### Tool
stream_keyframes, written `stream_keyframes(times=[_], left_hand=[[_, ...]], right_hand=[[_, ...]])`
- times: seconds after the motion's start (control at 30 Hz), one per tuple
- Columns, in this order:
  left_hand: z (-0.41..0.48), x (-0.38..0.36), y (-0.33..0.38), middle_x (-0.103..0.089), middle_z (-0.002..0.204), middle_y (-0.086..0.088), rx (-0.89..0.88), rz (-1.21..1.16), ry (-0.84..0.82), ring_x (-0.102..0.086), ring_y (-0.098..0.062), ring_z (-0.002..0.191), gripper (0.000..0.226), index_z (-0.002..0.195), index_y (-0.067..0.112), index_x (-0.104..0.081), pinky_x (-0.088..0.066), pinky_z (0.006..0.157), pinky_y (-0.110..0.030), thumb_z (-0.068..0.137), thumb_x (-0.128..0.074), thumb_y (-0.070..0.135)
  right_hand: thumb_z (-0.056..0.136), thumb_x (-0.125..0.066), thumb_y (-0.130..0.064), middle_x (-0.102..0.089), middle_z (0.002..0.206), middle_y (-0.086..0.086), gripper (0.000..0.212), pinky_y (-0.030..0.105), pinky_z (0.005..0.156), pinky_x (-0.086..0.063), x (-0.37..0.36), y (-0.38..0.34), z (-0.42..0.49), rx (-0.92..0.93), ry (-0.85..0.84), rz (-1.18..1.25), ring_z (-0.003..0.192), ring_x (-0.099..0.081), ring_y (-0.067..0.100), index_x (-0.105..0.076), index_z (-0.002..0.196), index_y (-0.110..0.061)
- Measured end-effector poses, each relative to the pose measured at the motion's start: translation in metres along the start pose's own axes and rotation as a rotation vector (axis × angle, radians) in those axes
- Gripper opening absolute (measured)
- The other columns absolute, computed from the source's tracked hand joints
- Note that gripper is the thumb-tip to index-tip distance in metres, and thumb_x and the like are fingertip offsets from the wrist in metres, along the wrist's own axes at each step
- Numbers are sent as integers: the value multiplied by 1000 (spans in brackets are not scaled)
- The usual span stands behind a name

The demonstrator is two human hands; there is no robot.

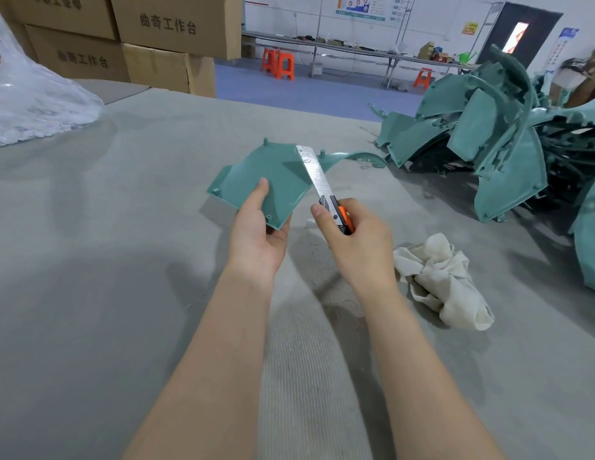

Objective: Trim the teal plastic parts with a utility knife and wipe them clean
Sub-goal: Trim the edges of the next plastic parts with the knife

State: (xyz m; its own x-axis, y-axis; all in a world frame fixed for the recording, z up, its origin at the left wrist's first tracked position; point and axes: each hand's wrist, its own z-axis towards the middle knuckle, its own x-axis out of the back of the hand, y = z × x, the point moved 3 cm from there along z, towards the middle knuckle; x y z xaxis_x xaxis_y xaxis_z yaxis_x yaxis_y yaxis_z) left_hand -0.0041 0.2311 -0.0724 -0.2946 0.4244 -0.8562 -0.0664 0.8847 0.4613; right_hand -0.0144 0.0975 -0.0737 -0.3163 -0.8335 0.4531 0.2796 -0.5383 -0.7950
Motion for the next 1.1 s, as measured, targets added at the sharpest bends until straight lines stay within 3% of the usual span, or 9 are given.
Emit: stream_keyframes(times=[0.53, 0.67, 0.83, 0.9, 1.0, 1.1], left_hand=[[2, 0, 0, -73, 74, -2, 2, -43, -7, -69, -11, 63, 7, 93, 9, -65, -56, 57, -21, 93, -58, 8], [6, 1, 0, -69, 75, -2, 20, 21, -8, -65, -13, 63, 7, 94, 9, -64, -55, 60, -22, 93, -58, 12], [7, 1, 2, -60, 55, -2, 49, 87, -1, -57, -15, 46, 20, 78, 8, -60, -50, 48, -21, 94, -53, 16], [8, 1, 2, -61, 60, -2, 49, 73, -7, -58, -15, 52, 17, 82, 7, -61, -51, 54, -23, 94, -53, 15], [8, 0, 4, -67, 82, -7, 32, -70, -12, -64, -17, 72, 11, 101, 4, -62, -56, 69, -25, 94, -56, 9], [7, -1, 4, -70, 79, -7, 16, -144, -14, -67, -16, 68, 6, 96, 4, -62, -58, 64, -24, 93, -57, 5]], right_hand=[[88, -65, -47, -47, 53, -11, 17, 26, 53, -34, -8, -7, -5, 72, -87, 15, 52, -43, 7, -61, 83, -31], [87, -66, -48, -47, 53, -11, 24, 30, 55, -37, -13, -9, -6, 88, -118, 17, 53, -42, 9, -64, 84, -24], [85, -68, -48, -51, 58, -8, 27, 33, 58, -40, -19, -14, -10, 128, -194, -20, 56, -44, 11, -68, 92, -22], [86, -67, -47, -51, 56, -9, 26, 29, 55, -37, -18, -16, -11, 134, -204, -7, 54, -43, 8, -68, 92, -22], [89, -63, -48, -53, 55, -10, 24, 26, 54, -37, -8, -18, -8, 97, -93, 71, 52, -45, 5, -61, 83, -25], [91, -59, -48, -50, 59, -7, 29, 39, 62, -46, 7, -18, -4, 11, 71, 163, 61, -55, 20, -51, 76, -25]])
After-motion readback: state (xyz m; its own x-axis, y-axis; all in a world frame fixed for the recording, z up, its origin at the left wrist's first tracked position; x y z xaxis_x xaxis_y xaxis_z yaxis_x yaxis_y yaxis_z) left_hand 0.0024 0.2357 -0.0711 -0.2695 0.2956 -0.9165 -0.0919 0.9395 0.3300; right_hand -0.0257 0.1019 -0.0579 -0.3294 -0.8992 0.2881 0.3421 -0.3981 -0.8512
